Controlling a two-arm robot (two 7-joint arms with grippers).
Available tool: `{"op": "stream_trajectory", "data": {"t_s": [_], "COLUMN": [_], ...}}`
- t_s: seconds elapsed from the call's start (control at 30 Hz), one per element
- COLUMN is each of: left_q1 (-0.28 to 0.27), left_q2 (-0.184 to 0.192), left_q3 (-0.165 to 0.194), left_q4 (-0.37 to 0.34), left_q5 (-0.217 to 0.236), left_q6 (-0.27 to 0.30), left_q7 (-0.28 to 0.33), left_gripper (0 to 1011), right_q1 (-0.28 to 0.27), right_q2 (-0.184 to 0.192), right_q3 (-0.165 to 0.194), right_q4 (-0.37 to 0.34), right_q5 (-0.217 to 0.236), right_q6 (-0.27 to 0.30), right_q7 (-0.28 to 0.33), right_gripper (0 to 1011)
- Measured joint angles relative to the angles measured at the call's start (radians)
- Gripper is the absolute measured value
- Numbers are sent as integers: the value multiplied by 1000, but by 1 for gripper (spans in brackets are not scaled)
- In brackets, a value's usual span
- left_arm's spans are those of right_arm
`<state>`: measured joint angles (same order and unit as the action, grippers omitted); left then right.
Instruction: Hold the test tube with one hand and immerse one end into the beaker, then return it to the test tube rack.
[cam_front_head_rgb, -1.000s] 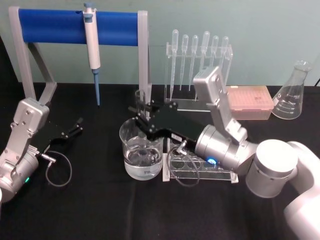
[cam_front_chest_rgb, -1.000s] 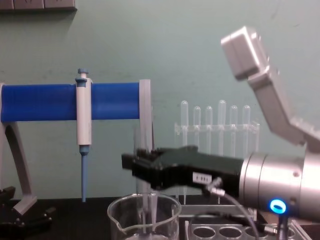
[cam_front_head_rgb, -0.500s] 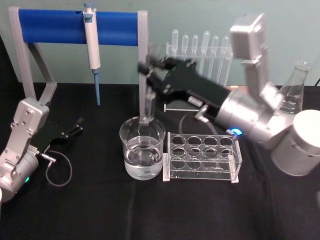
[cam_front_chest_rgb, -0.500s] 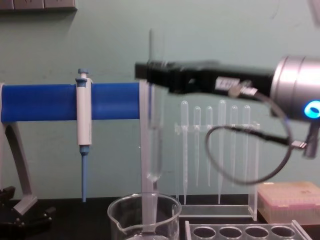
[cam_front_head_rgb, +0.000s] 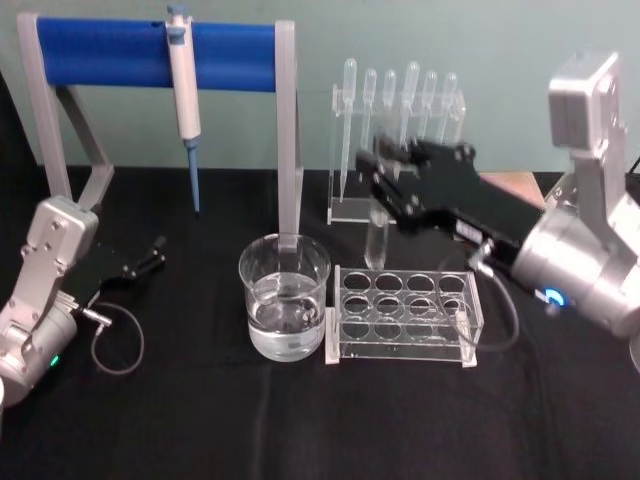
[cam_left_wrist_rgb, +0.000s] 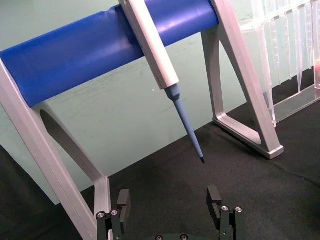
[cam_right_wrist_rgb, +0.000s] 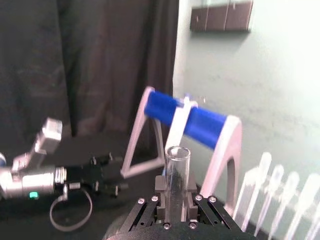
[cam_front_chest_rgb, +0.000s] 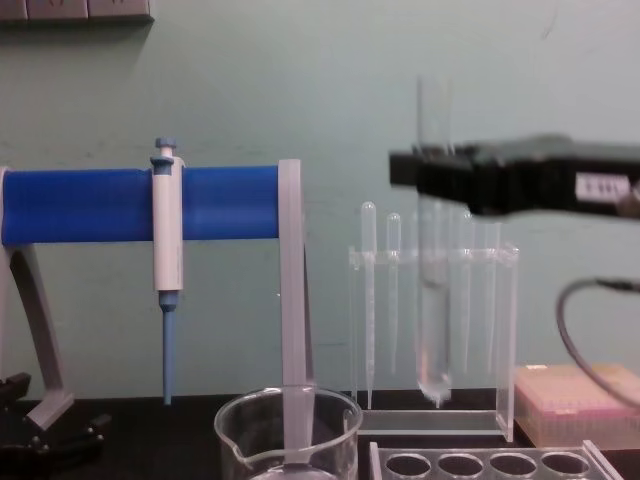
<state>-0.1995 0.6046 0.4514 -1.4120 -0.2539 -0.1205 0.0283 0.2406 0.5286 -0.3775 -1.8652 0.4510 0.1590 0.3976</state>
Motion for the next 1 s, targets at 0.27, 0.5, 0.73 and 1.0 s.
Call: {"op": "stream_trajectory", "data": {"t_s": [0.27, 0.5, 0.73, 1.0], "left_q1": [0, 0, 0, 0], "left_q2": [0, 0, 0, 0], "left_q3": [0, 0, 0, 0], "left_q4": [0, 0, 0, 0], "left_q5": [0, 0, 0, 0], "left_q6": [0, 0, 0, 0], "left_q7": [0, 0, 0, 0], "left_gripper": [1000, 1000, 1000, 1000], "right_q1": [-32, -38, -39, -40], "right_q2": [6, -5, -23, -42], "right_q3": [-12, -12, -15, -27], "right_q4": [49, 76, 110, 155], "right_q5": [-26, -45, -60, -80], "right_q6": [-12, -22, -26, -34], "right_q7": [-6, -9, -9, -3], "right_gripper": [227, 228, 228, 228]}}
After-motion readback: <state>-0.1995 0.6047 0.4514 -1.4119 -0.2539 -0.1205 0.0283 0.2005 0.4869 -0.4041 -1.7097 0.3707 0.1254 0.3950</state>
